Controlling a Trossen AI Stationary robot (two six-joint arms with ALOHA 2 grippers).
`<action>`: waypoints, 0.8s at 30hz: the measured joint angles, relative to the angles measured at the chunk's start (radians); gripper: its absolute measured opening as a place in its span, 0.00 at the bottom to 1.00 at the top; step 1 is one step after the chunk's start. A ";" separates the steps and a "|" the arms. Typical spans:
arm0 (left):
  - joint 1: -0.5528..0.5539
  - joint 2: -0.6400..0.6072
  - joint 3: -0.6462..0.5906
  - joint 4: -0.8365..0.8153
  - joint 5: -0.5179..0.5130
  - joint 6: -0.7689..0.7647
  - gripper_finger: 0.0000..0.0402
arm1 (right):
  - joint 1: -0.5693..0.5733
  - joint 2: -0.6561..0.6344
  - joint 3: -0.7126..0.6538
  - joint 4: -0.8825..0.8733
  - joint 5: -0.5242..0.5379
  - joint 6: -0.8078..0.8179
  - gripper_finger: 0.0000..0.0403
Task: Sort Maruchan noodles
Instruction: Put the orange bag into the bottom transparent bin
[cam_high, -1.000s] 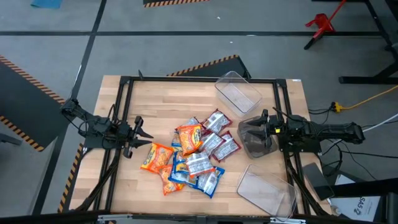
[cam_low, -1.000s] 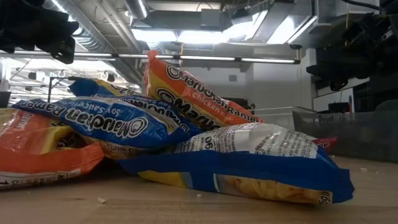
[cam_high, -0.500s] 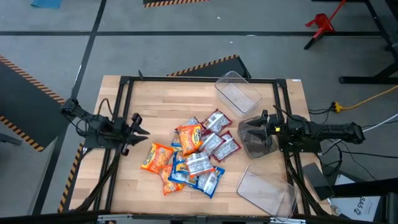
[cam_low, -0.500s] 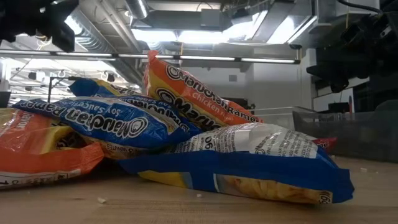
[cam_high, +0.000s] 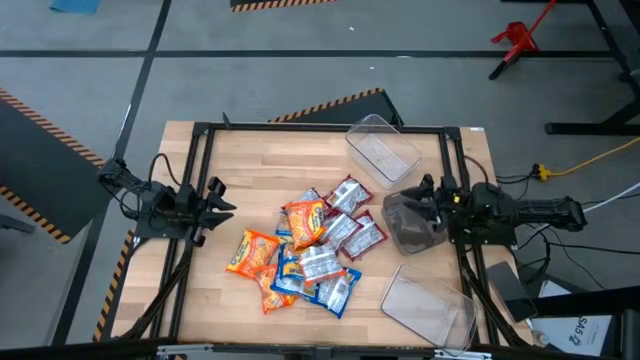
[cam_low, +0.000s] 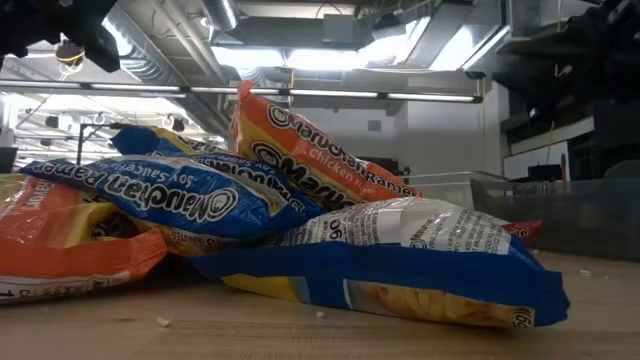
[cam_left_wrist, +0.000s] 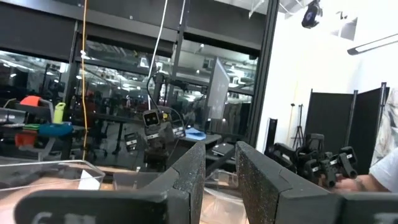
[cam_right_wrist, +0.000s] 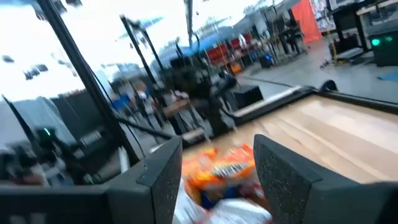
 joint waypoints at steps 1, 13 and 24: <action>0.000 0.000 0.000 0.000 0.000 0.004 0.21 | 0.000 0.000 0.000 0.013 -0.001 0.008 0.46; 0.000 0.000 0.000 0.170 -0.109 0.037 0.21 | 0.000 0.000 0.000 0.020 0.063 0.020 0.46; 0.000 0.000 0.005 0.235 -0.314 0.020 0.21 | 0.000 0.000 0.112 -0.061 0.079 -0.105 0.46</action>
